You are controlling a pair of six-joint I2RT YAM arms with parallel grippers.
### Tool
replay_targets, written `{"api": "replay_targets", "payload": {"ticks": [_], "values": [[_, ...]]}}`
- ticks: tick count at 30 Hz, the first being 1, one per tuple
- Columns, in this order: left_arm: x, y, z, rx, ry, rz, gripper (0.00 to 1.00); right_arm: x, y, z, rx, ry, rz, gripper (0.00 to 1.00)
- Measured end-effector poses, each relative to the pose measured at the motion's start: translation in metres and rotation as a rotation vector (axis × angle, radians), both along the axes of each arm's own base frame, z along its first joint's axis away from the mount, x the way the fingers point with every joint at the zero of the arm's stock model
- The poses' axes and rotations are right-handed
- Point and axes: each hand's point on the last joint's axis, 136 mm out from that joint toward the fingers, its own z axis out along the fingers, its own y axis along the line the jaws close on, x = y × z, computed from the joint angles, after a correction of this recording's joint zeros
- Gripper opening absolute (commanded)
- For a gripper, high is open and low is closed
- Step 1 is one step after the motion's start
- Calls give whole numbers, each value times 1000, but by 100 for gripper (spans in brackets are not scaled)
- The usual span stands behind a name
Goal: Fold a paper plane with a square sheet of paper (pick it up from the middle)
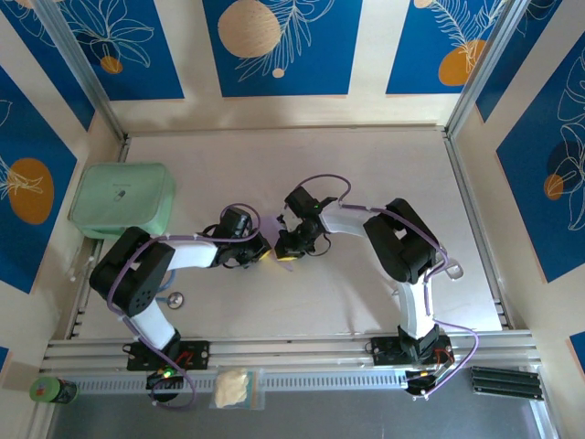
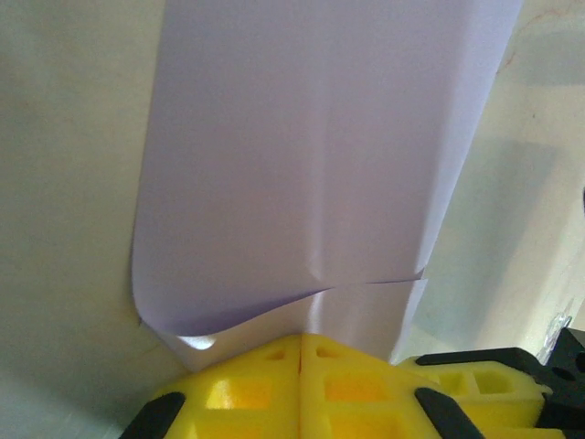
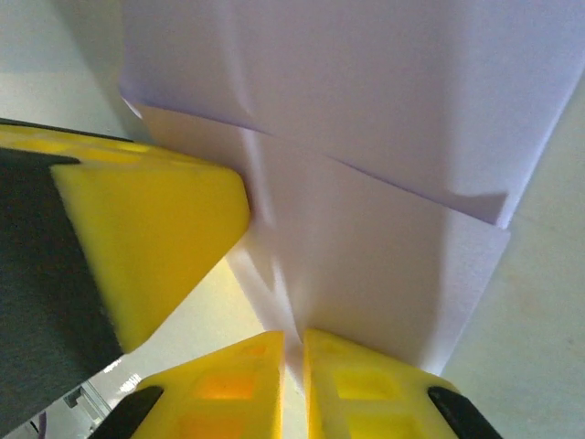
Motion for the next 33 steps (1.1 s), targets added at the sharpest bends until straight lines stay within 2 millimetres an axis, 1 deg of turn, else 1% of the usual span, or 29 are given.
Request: {"api": "replay_targets", "payload": {"ticks": [16,26,30,33], "values": [[0,0,0,0,1,0,7,-11,-4,-2,5,19,43,14],[-1,0,0,-1,3,-2,7,-23,-15,-2,3,28,55,14],[-1,0,0,-2,3,-2,7,-23,-17,0,4,26,57,14],[-1,0,0,-2,3,-3,7,-22,-15,7,16,10,60,14]]}}
